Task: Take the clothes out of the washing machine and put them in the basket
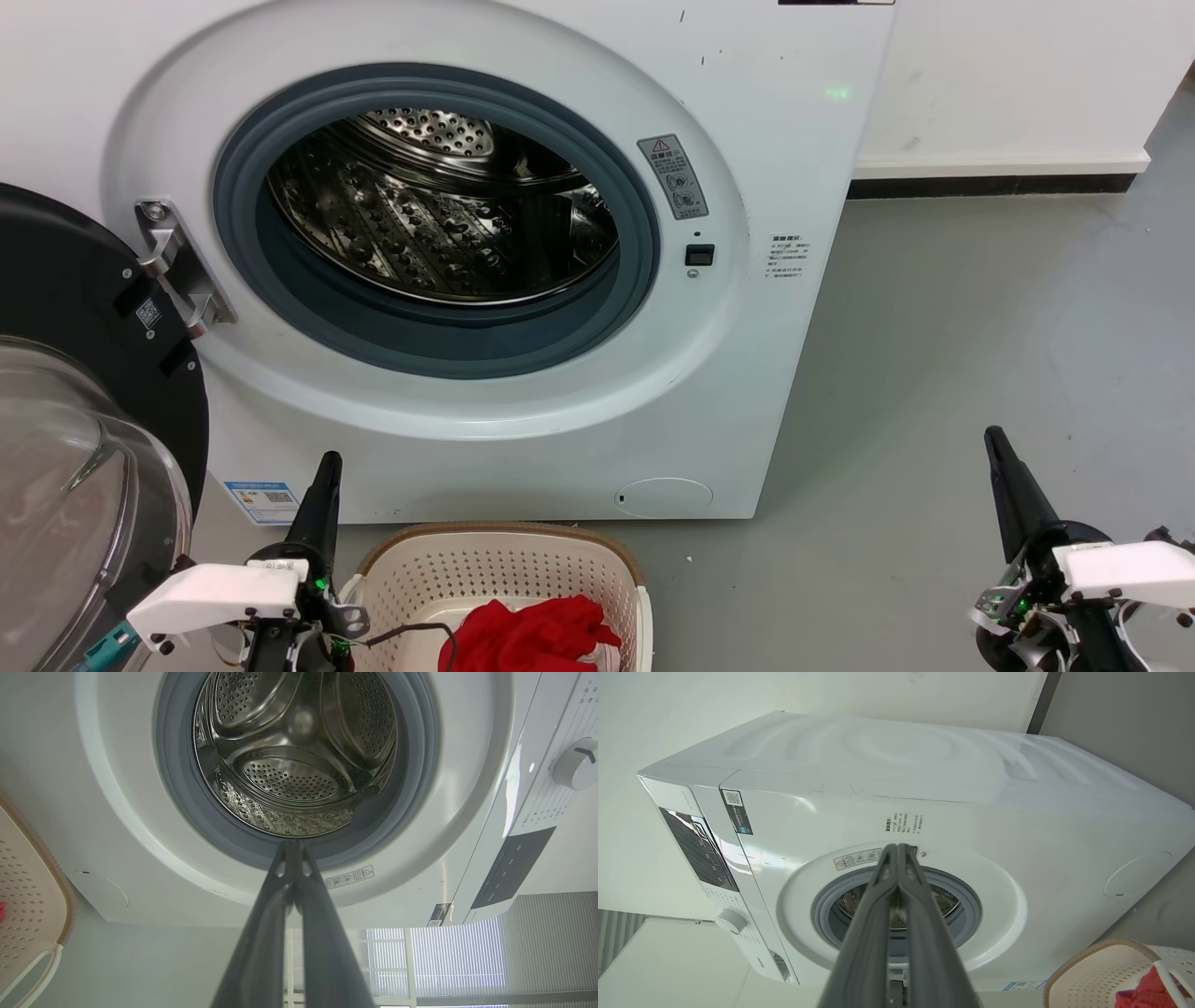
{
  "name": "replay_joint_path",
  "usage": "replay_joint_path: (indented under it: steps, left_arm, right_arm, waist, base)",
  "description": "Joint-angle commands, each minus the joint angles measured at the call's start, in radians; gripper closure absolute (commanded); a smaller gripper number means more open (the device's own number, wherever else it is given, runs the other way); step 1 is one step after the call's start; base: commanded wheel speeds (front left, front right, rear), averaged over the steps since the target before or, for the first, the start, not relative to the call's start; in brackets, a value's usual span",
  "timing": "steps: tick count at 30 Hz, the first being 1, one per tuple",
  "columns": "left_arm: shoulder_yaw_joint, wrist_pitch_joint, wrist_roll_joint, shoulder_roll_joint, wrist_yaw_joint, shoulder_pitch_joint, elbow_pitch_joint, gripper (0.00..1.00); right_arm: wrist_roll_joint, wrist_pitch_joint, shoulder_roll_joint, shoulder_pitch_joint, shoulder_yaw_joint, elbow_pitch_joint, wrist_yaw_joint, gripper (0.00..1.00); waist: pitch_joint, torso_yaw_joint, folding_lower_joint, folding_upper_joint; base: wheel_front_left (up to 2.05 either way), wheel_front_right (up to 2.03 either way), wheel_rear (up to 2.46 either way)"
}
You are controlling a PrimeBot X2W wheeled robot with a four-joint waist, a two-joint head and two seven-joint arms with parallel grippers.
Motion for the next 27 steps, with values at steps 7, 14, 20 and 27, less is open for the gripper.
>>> replay_joint_path:
  steps: [7, 14, 20, 27]
  left_arm:
    - [0.009, 0.017, -0.064, -0.001, -0.011, -0.024, 0.007, 1.00]
    - [0.012, 0.028, -0.106, -0.001, -0.015, -0.025, 0.012, 1.00]
    - [0.012, 0.027, -0.104, -0.001, -0.015, -0.024, 0.011, 1.00]
    - [0.012, 0.027, -0.104, -0.001, -0.015, -0.024, 0.011, 1.00]
  right_arm:
    - [0.064, 0.018, 0.003, -0.027, -0.009, 0.011, 0.000, 1.00]
    - [0.102, 0.030, 0.004, -0.029, -0.014, 0.016, 0.000, 1.00]
    - [0.097, 0.030, 0.006, -0.029, -0.017, 0.016, 0.000, 1.00]
    - [0.095, 0.034, 0.008, -0.030, -0.020, 0.016, 0.000, 1.00]
  waist:
    - [0.002, 0.000, 0.0000, 0.0000]
    - [0.003, -0.001, 0.0000, 0.0000]
    - [0.003, -0.001, 0.0000, 0.0000]
    - [0.003, -0.001, 0.0000, 0.0000]
  base:
    - [0.00, 0.00, 0.00]
    - [0.00, 0.00, 0.00]
    - [0.00, 0.00, 0.00]
    - [0.00, 0.00, 0.00]
